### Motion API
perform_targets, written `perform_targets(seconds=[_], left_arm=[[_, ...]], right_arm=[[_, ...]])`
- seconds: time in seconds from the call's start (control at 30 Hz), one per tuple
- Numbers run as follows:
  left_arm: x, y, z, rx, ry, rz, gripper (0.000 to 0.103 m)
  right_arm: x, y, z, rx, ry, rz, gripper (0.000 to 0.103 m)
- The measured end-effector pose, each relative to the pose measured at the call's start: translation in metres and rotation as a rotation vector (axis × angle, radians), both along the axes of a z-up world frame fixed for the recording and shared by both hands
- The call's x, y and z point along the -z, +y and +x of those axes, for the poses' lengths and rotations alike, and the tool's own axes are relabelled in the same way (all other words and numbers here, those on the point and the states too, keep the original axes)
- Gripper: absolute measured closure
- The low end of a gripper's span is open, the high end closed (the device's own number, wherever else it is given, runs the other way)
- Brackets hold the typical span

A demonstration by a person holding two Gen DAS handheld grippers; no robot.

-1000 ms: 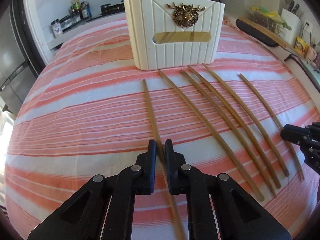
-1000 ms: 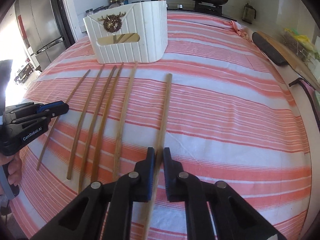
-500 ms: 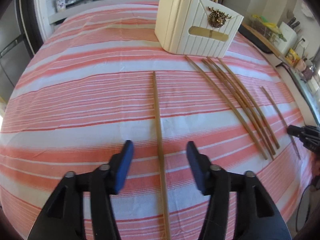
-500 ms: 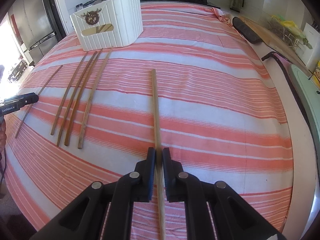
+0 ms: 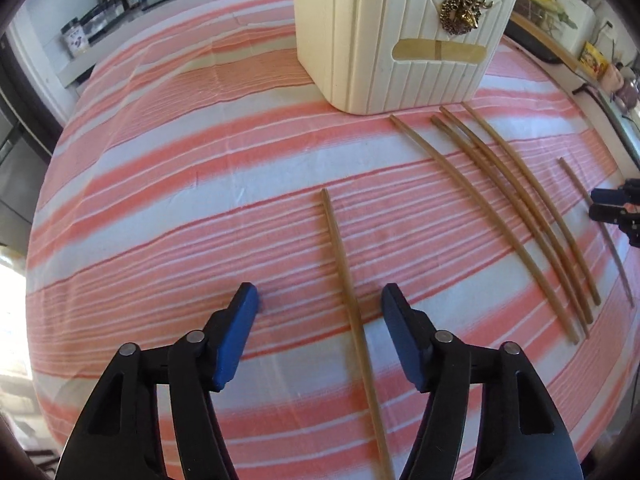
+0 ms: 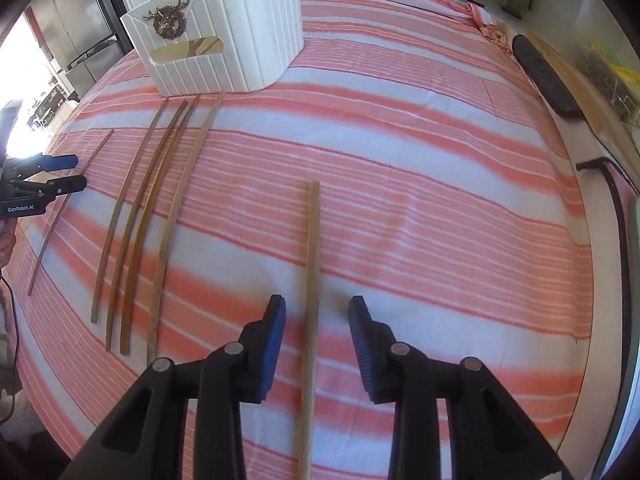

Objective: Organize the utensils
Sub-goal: 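Grasp a wooden chopstick with the right gripper while the left gripper grasps another chopstick, then carry both chopsticks into the white holder and open both grippers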

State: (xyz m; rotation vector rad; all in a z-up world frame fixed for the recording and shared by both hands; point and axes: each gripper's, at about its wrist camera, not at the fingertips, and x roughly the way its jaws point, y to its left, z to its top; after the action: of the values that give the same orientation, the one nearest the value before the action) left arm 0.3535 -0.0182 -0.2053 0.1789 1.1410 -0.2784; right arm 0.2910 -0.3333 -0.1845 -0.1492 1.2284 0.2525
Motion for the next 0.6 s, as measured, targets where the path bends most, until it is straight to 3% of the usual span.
perform_targets(seconds=[0.03, 0.1, 0.2, 0.23, 0.27, 0.4, 0.6], left_arm=[[-0.001, -0.001, 0.004, 0.005, 0.006, -0.006, 0.049], [-0.002, -0.003, 0.013, 0.002, 0.023, -0.025, 0.071], [-0.001, -0.006, 0.021, -0.002, 0.034, -0.053, 0.096], [-0.002, -0.006, 0.023, -0.012, 0.032, -0.066, 0.097], [-0.002, -0.004, 0.024, -0.023, 0.026, -0.08, 0.098], [-0.021, 0.004, 0.016, -0.054, -0.045, -0.17, 0.099], [-0.087, 0.022, -0.021, -0.069, -0.212, -0.284, 0.099]], right_arm=[[0.001, 0.003, 0.008, -0.002, 0.005, 0.002, 0.068], [0.002, 0.01, 0.022, -0.007, 0.004, 0.002, 0.068], [0.003, 0.016, 0.039, 0.003, 0.008, -0.005, 0.08], [0.003, 0.017, 0.042, 0.007, 0.007, -0.01, 0.094], [0.003, 0.017, 0.046, 0.013, 0.013, 0.004, 0.096], [-0.01, 0.009, 0.046, 0.063, -0.043, 0.076, 0.096], [-0.082, 0.002, -0.001, 0.043, -0.27, 0.202, 0.096]])
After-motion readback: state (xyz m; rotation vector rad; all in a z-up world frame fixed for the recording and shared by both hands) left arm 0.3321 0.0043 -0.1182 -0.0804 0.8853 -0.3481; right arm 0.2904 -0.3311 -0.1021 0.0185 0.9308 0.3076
